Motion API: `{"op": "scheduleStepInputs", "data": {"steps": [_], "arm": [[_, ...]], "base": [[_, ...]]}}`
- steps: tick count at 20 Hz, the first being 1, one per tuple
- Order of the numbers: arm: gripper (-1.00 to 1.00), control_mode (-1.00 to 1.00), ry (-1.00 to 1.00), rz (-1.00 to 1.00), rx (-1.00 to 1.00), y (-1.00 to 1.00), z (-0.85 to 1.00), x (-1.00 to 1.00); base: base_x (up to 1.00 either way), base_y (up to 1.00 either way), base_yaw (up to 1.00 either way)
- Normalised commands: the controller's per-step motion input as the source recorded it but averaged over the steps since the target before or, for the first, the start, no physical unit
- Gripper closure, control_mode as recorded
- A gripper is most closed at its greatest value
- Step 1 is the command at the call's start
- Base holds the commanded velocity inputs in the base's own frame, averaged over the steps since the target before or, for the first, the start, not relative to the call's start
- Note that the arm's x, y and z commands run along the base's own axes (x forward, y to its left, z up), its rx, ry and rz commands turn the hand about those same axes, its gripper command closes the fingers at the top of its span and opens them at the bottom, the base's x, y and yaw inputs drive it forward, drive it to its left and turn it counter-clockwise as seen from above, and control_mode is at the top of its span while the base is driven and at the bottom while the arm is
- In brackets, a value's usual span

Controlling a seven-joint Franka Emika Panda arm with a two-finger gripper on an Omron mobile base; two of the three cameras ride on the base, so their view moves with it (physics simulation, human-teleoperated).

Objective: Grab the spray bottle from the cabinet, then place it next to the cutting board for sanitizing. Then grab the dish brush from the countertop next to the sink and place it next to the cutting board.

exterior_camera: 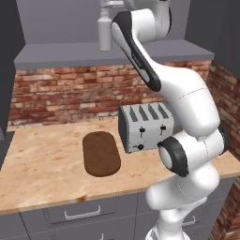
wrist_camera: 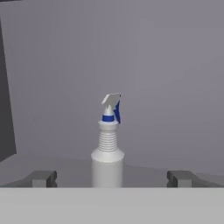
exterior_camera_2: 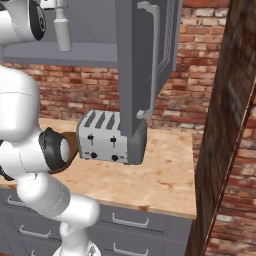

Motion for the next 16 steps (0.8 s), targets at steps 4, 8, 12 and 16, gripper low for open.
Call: {"op": "scheduleStepInputs", "data": {"steps": [4, 8, 12, 16], "arm": [[-1.00, -1.00, 0.00, 0.00, 0.00, 0.13, 0.00, 0.45], [-1.00, -1.00, 0.00, 0.00, 0.00, 0.28, -0.01, 0.48], [-1.00, -1.00, 0.00, 0.00, 0.00, 0.11, -0.03, 0.37], [-1.00, -1.00, 0.01, 0.00, 0.00, 0.13, -0.14, 0.42]], "base": [[0.00, 0.00, 0.00], [0.00, 0.00, 0.00], [0.00, 0.00, 0.00], [0.00, 0.00, 0.00]]}}
